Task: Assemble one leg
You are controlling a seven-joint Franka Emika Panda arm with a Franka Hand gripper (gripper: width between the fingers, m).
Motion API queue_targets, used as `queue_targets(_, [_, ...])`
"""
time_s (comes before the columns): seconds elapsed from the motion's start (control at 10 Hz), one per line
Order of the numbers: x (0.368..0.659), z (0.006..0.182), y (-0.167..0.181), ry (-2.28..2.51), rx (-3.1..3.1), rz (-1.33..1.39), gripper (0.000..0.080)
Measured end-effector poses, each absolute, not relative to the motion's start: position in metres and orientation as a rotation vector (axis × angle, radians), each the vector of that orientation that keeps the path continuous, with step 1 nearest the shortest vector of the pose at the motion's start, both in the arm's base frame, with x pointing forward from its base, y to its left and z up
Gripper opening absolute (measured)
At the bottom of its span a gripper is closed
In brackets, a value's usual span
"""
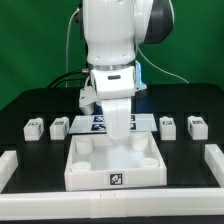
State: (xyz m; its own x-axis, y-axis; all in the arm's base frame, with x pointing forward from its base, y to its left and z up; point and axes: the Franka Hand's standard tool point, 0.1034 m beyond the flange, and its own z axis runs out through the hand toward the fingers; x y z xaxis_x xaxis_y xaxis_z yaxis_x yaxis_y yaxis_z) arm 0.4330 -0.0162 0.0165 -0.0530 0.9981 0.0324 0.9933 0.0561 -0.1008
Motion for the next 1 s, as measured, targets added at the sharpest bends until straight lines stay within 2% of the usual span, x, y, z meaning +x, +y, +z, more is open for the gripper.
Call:
queue_targets(0.6, [0.435,0.017,-0.013,-2.197,-2.115,0.075,0.0061])
queue_targets(1.0, [0.471,0.017,0.051,-2.121,-2.198,0.037,0.0061])
